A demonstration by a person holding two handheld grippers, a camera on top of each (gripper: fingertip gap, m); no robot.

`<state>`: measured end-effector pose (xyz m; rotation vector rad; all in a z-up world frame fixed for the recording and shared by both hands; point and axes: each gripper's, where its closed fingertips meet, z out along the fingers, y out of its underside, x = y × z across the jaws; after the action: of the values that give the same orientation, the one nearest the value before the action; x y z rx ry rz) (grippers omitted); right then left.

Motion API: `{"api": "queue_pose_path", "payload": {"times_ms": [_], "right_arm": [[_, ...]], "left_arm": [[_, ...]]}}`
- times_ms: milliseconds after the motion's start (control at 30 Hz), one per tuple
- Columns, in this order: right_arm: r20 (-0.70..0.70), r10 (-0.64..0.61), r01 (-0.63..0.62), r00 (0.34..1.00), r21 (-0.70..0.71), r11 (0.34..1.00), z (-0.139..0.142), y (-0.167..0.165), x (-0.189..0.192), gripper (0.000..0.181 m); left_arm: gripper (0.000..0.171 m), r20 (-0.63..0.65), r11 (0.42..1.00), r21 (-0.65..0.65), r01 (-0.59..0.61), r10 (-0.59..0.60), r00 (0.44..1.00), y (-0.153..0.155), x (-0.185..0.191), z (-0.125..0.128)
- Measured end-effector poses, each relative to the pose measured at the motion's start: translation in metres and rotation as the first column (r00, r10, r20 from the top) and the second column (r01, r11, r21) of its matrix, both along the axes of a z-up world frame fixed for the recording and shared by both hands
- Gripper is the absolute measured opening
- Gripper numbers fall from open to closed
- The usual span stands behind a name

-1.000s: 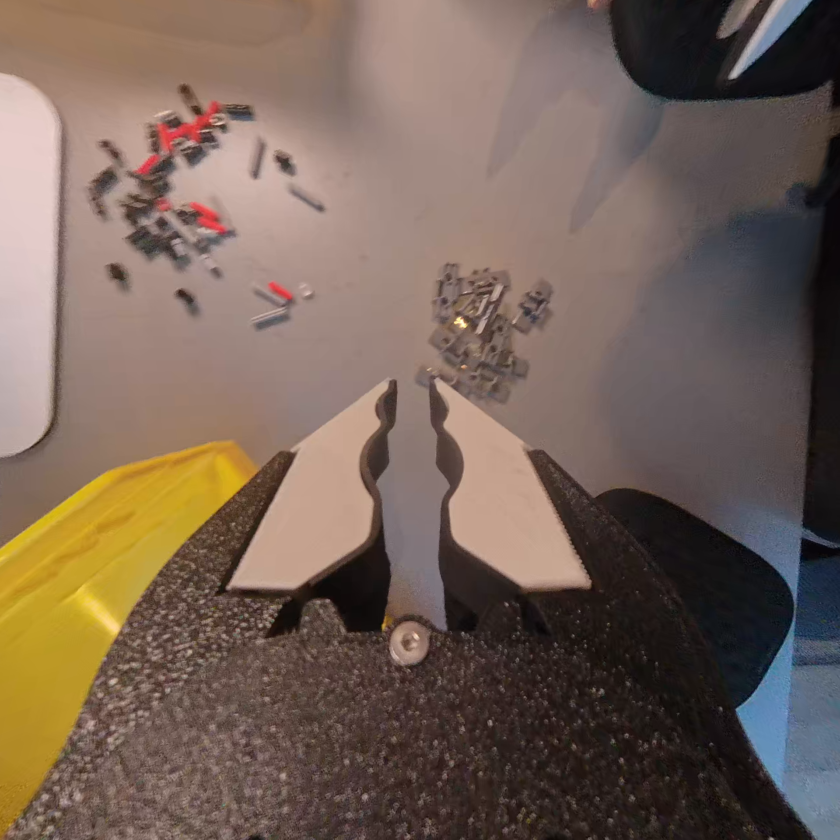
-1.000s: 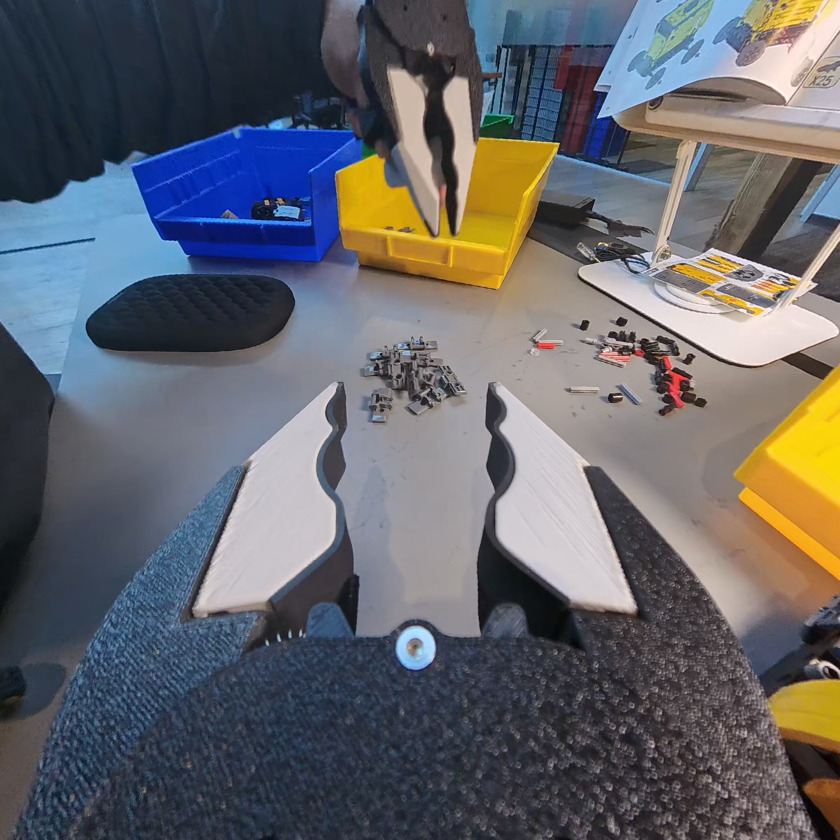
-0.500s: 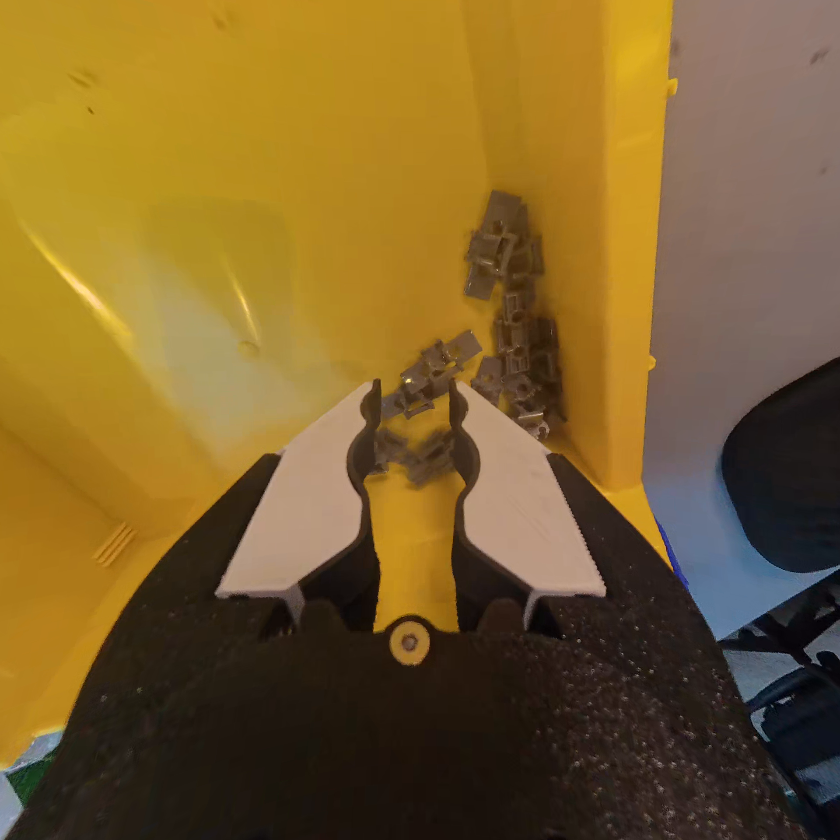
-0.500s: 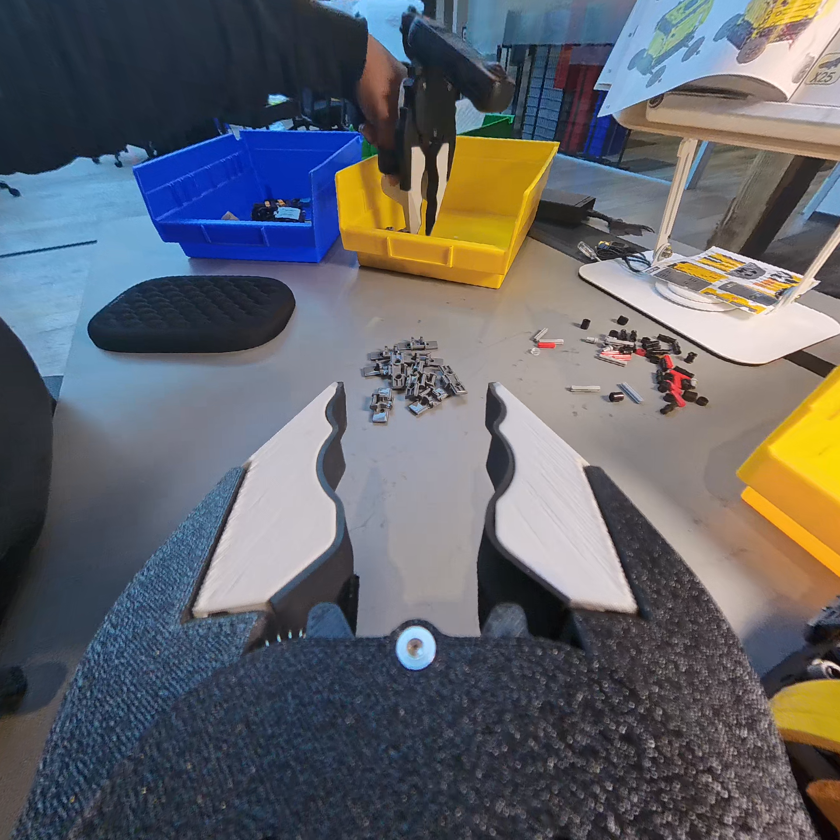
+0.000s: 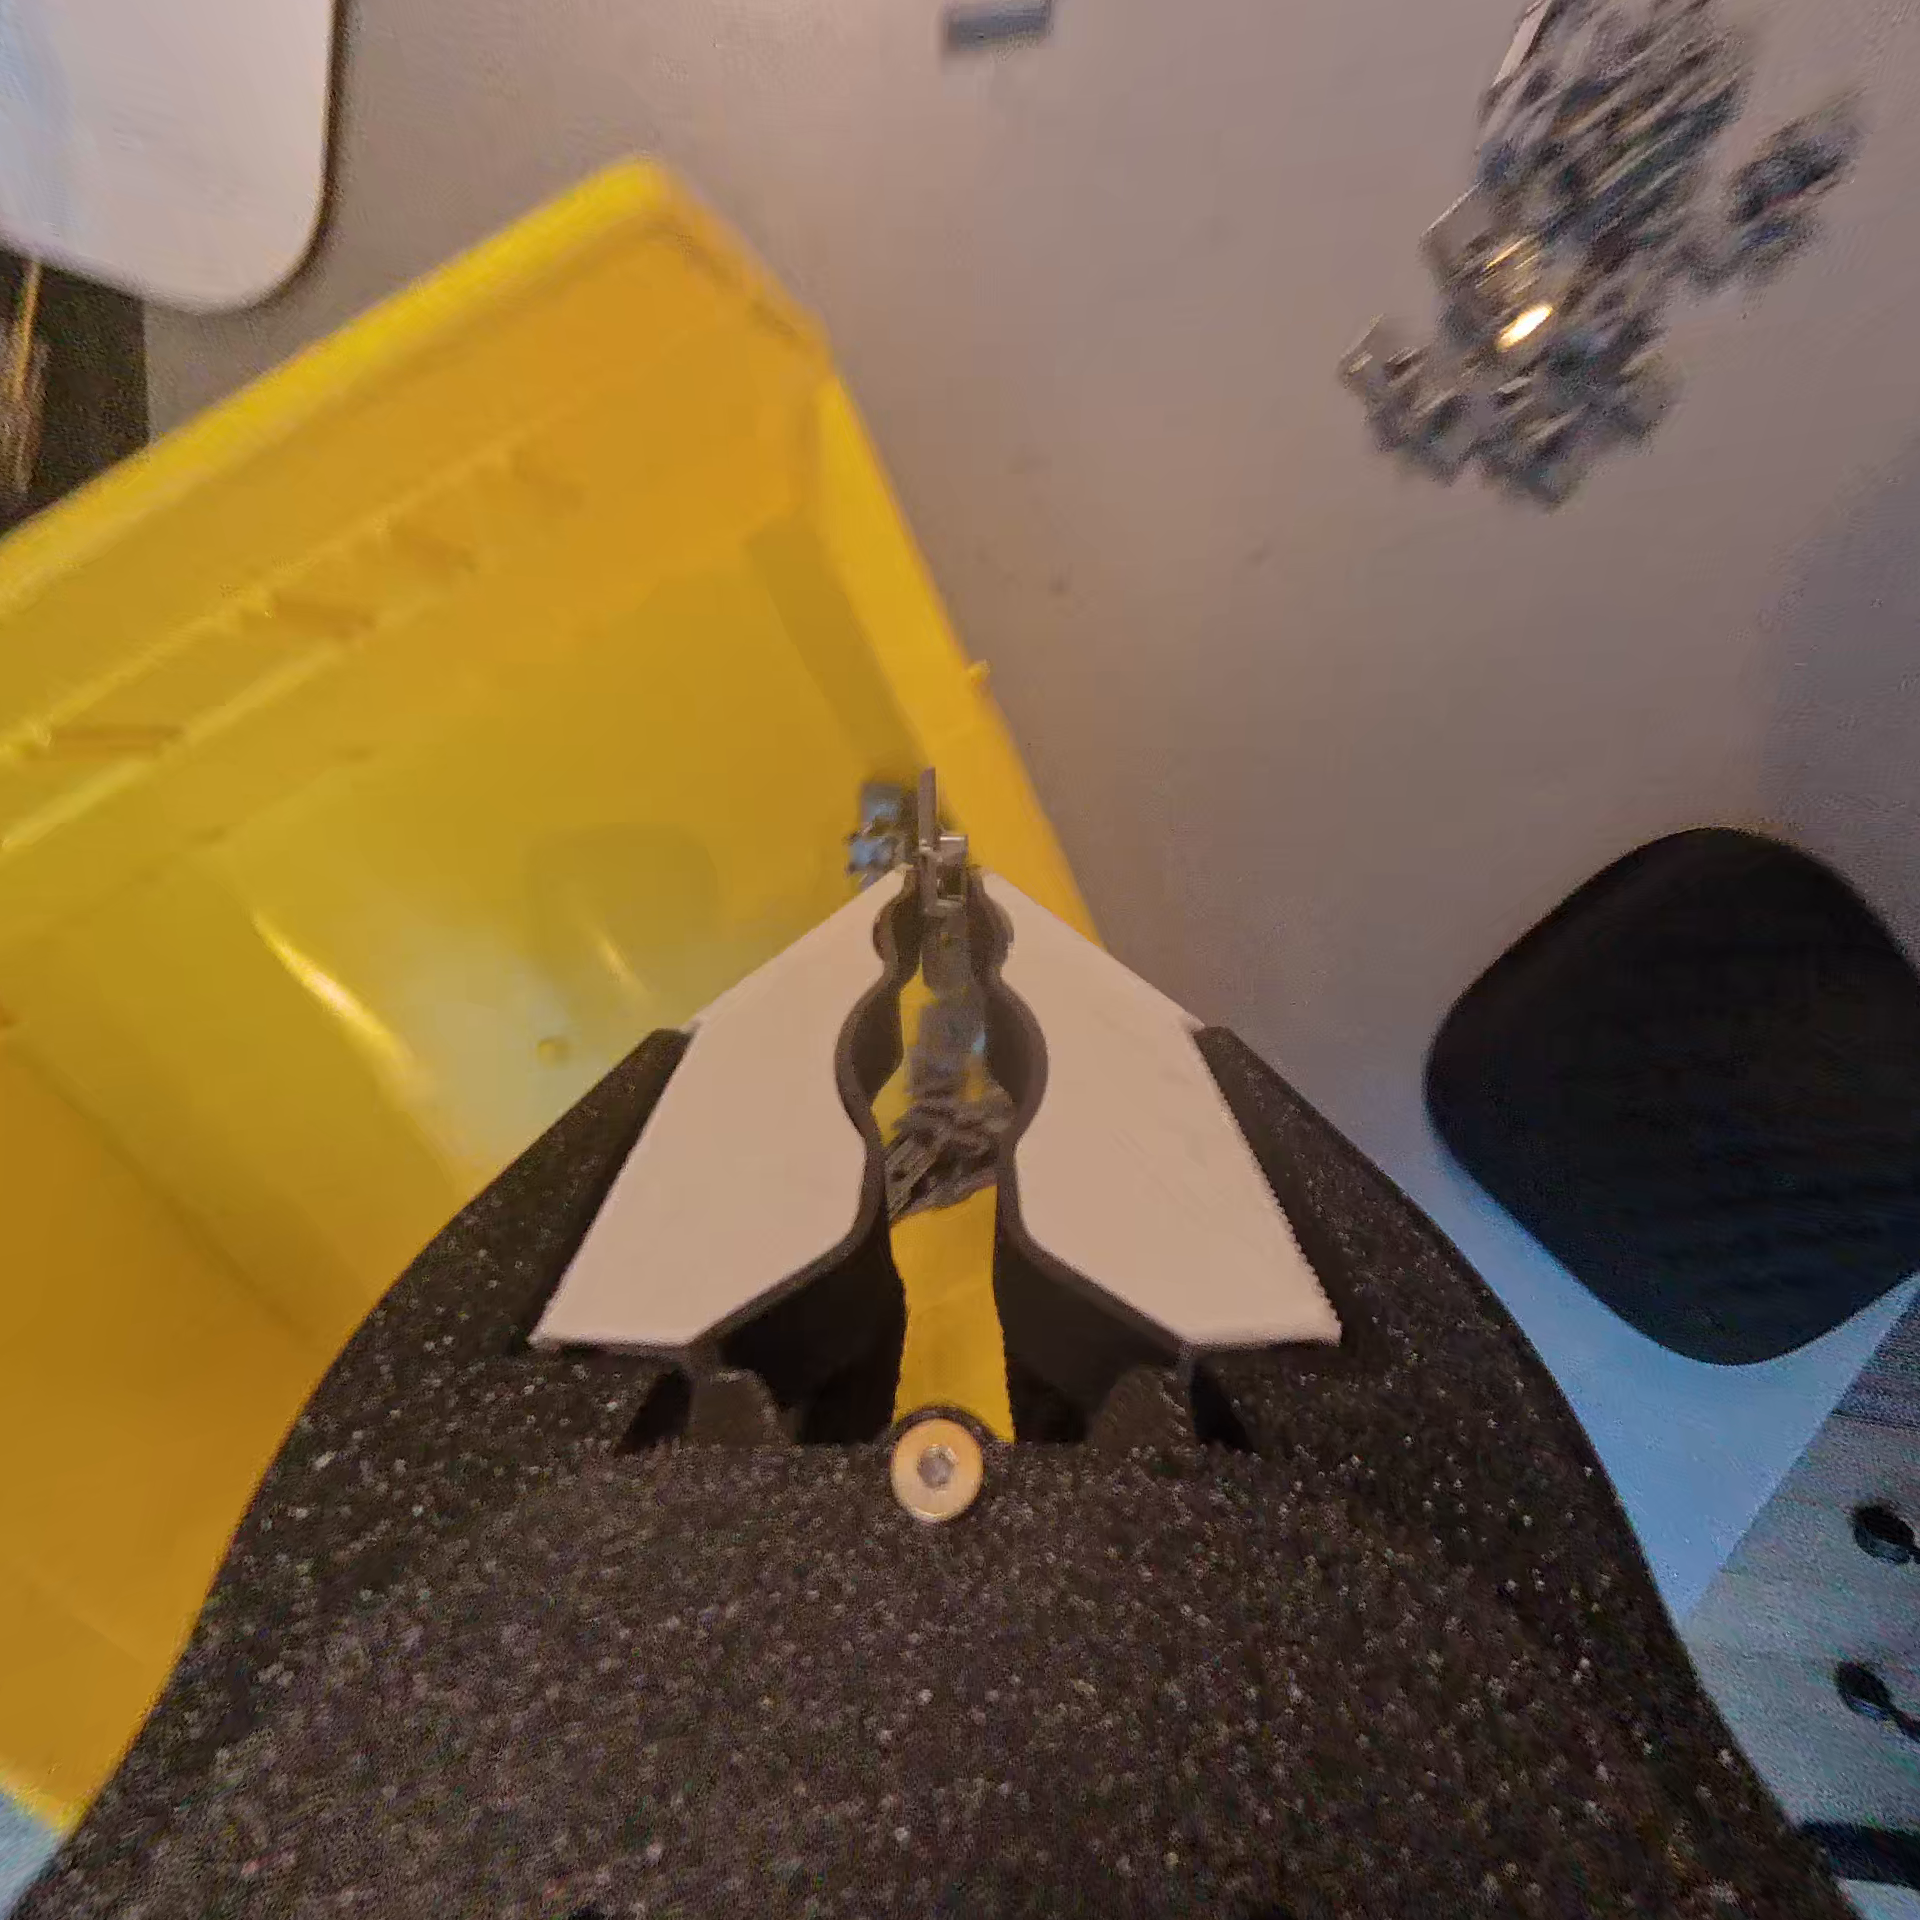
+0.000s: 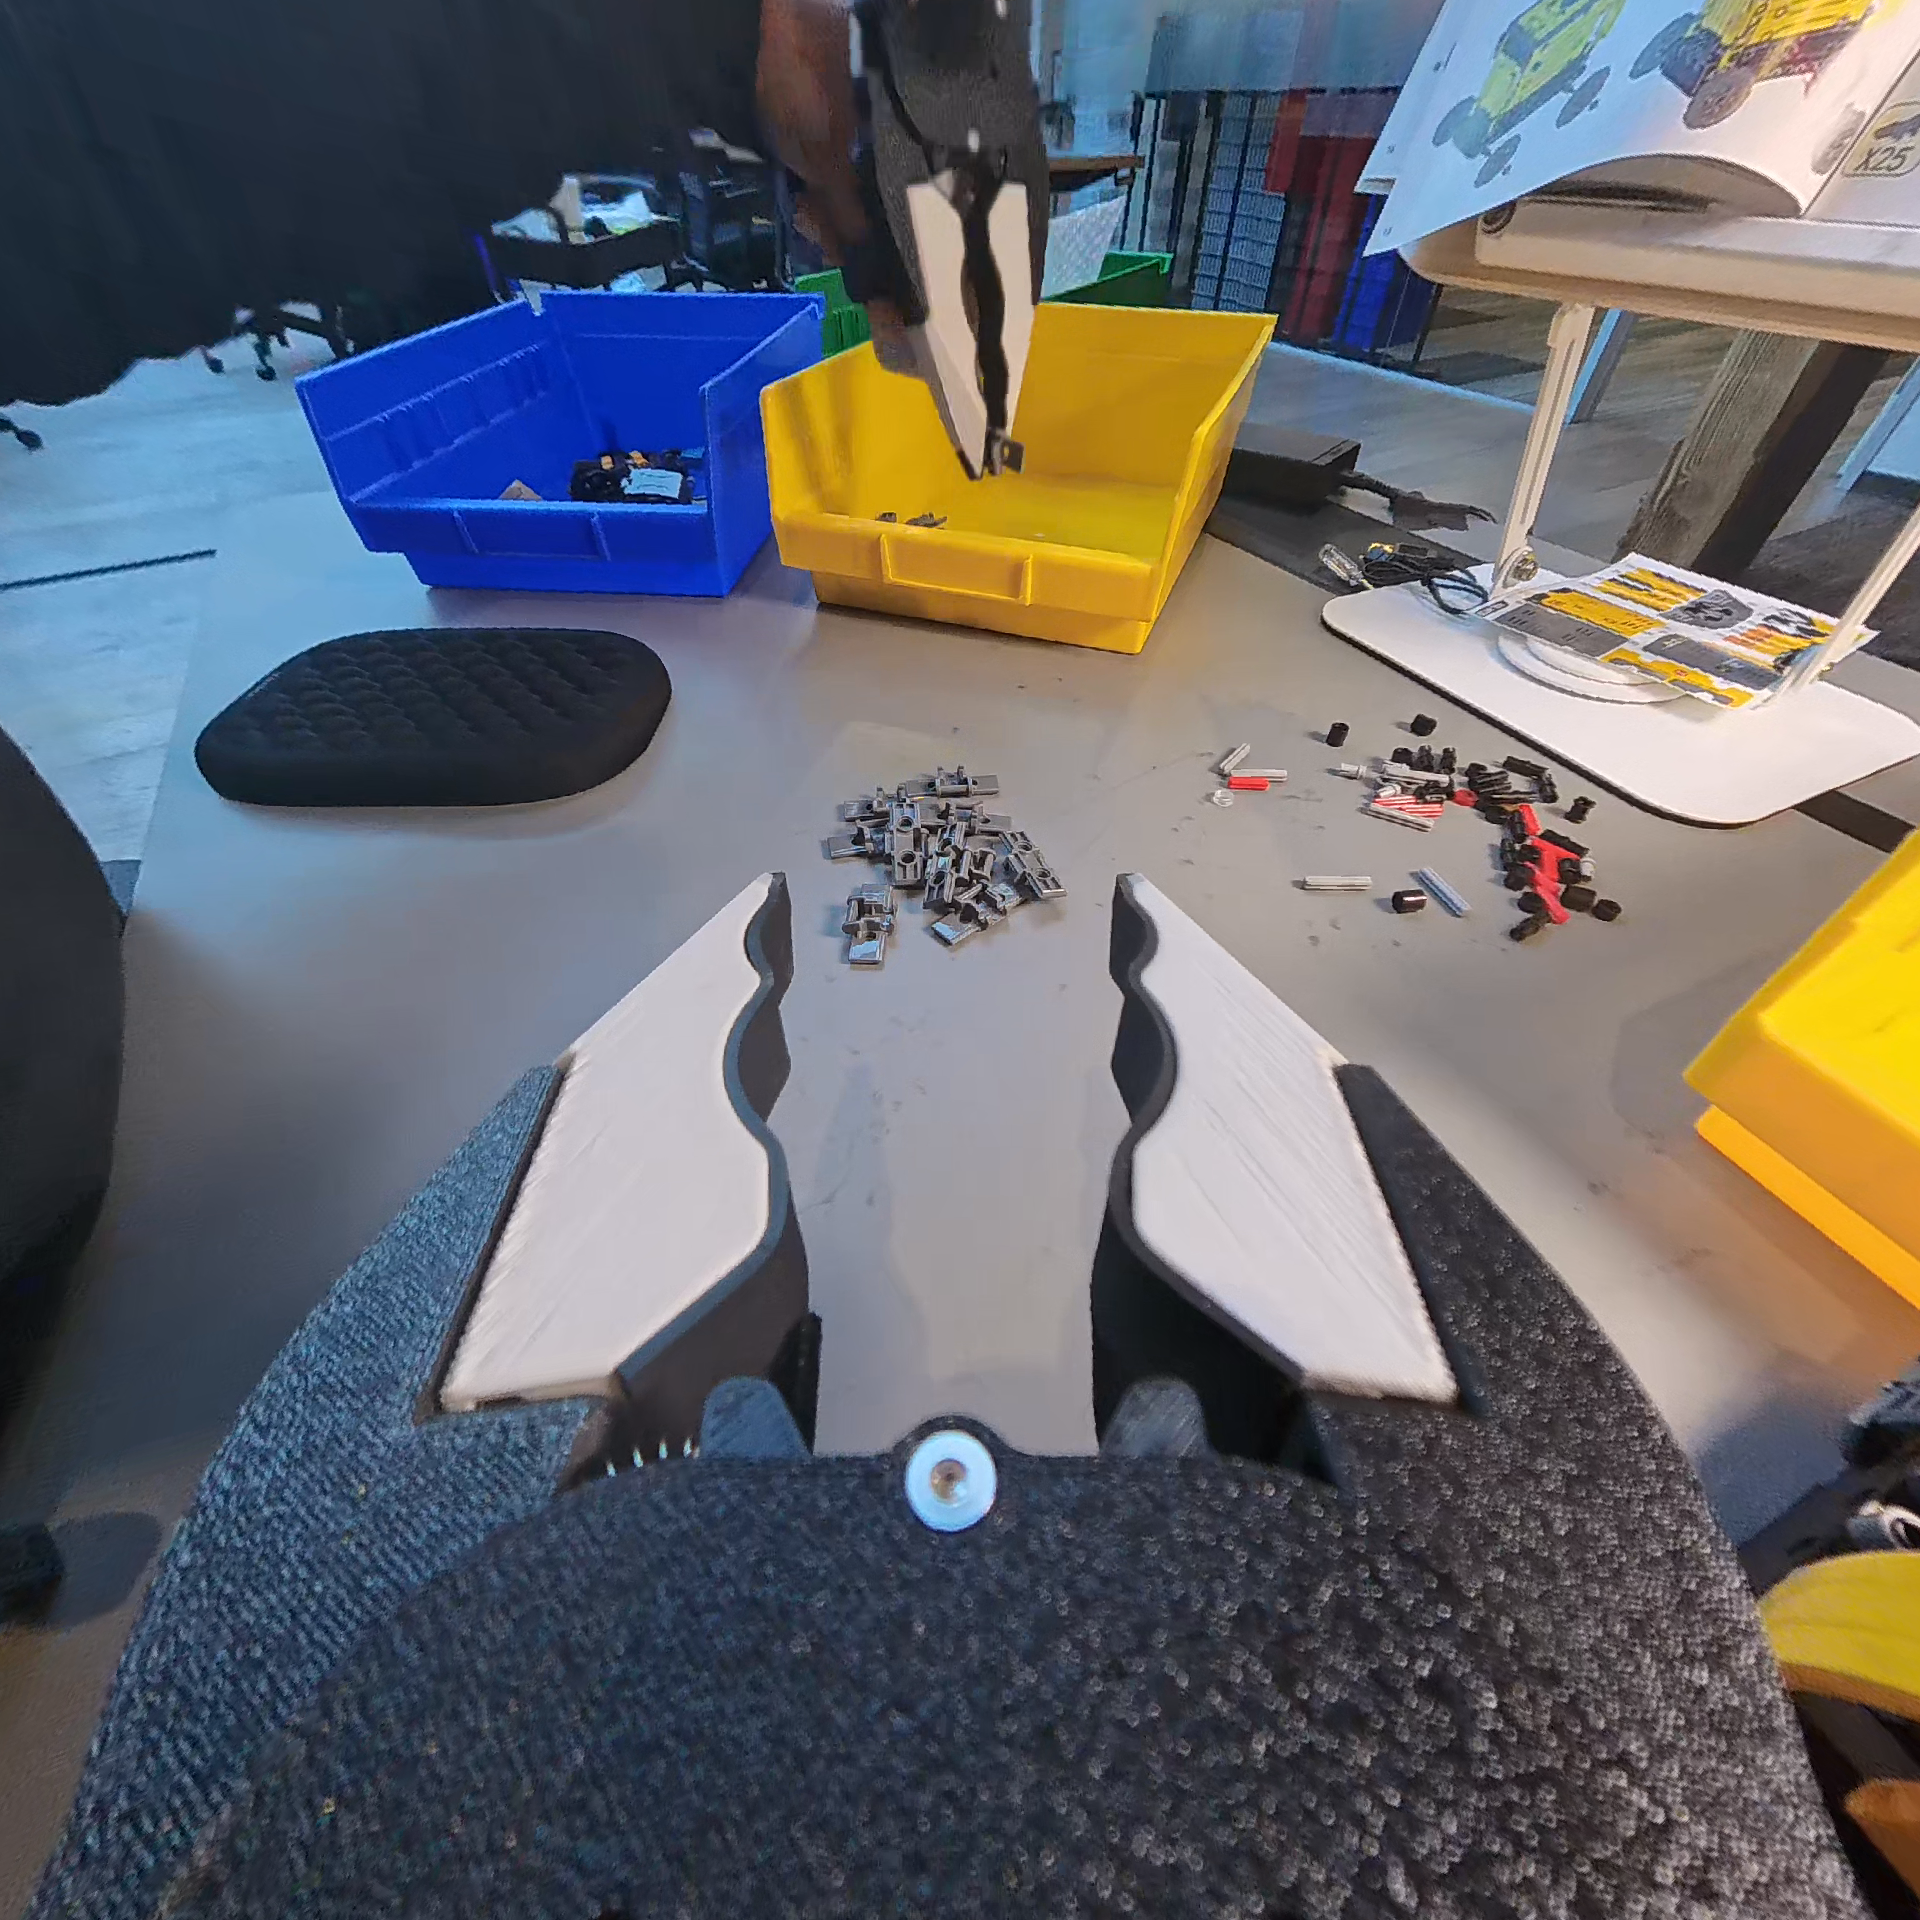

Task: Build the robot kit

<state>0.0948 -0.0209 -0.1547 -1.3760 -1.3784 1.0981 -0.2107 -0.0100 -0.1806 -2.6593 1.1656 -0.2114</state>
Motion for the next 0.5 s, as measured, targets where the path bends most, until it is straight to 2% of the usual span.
{"api": "queue_pose_path", "payload": {"times_ms": [100, 233, 400, 500], "right_arm": [[0.003, 0.003, -0.003, 1.000, -0.002, 1.000, 0.000, 0.000, 0.000, 0.062], [0.003, 0.000, 0.000, 1.000, 0.007, 1.000, 0.000, 0.000, 0.000, 0.062], [-0.006, -0.004, 0.005, 1.000, 0.008, 1.000, 0.001, 0.000, 0.001, 0.062], [-0.010, -0.004, 0.004, 1.000, 0.006, 1.000, 0.002, 0.000, 0.001, 0.062]], "left_arm": [[0.007, 0.125, 0.989, 0.019, 0.147, -0.148, 0.981, -0.014, 0.071, 0.014], [0.007, 0.150, 0.957, 0.033, 0.289, -0.291, 0.945, -0.024, 0.136, -0.006], [0.007, 0.161, 0.940, -0.008, 0.340, -0.334, 0.929, -0.024, 0.168, -0.043], [0.017, 0.145, 0.944, 0.004, 0.330, -0.327, 0.934, -0.018, 0.166, -0.044]]}}
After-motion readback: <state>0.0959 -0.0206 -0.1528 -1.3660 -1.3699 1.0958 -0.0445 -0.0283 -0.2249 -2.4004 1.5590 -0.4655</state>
